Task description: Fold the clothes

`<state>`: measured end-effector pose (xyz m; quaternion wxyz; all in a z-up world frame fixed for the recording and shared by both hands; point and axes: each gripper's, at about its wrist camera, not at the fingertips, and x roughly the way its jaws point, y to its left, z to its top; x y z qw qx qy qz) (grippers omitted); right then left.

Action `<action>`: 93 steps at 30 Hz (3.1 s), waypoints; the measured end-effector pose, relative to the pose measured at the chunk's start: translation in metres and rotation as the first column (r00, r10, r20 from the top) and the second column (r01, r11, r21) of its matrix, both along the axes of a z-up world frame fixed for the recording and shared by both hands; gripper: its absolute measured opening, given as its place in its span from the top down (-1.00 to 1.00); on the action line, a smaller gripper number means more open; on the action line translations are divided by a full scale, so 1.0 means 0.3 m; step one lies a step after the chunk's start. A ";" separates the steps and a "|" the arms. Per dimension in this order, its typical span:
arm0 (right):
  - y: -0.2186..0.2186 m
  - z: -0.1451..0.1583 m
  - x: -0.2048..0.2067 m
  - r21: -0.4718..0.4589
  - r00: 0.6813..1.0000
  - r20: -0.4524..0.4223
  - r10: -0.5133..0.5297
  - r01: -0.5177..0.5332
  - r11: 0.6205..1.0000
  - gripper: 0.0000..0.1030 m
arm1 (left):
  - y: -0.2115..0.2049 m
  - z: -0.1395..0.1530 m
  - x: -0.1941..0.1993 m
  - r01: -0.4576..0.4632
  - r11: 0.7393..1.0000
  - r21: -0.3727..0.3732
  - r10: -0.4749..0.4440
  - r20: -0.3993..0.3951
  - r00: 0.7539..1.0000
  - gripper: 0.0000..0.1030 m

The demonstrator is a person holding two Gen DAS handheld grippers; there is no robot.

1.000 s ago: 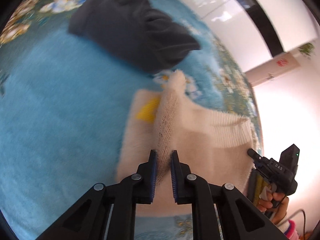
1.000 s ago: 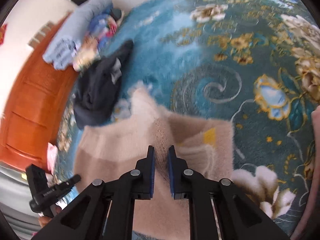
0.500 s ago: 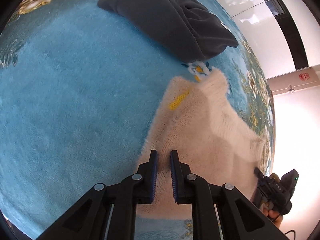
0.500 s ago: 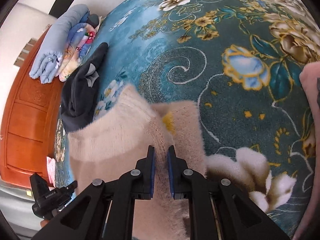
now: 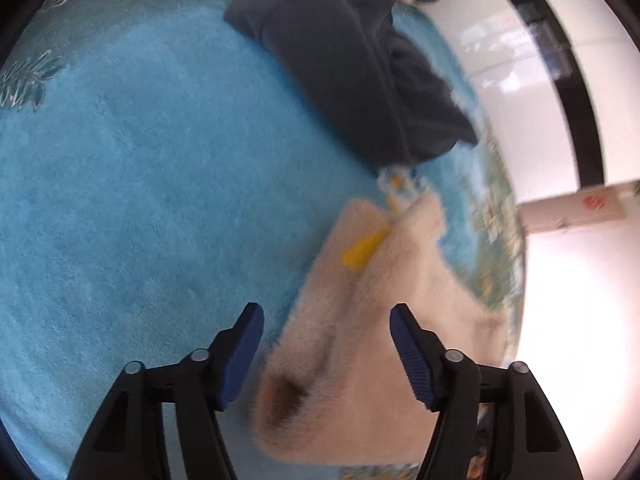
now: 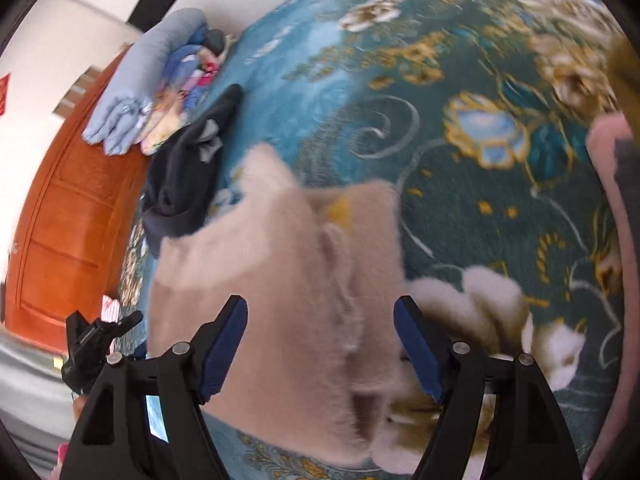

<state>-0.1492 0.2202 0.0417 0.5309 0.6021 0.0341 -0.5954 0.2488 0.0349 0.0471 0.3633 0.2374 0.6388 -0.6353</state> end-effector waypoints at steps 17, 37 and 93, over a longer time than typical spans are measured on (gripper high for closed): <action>-0.014 -0.157 -0.061 -0.003 0.958 0.285 -0.025 0.027 1.000 -0.60 | -0.088 -0.142 -0.100 0.009 0.989 0.145 0.006 -0.099 0.995 -0.41; -0.008 -0.162 -0.067 -0.023 0.954 0.292 -0.070 0.080 0.997 -0.30 | -0.136 -0.187 -0.117 -0.019 0.986 0.165 0.048 -0.173 0.984 -0.43; 0.437 0.706 -0.236 -0.403 0.986 0.086 -0.139 0.162 0.900 0.34 | 0.239 0.558 -0.737 0.361 0.876 -0.320 -0.463 -0.345 0.816 0.38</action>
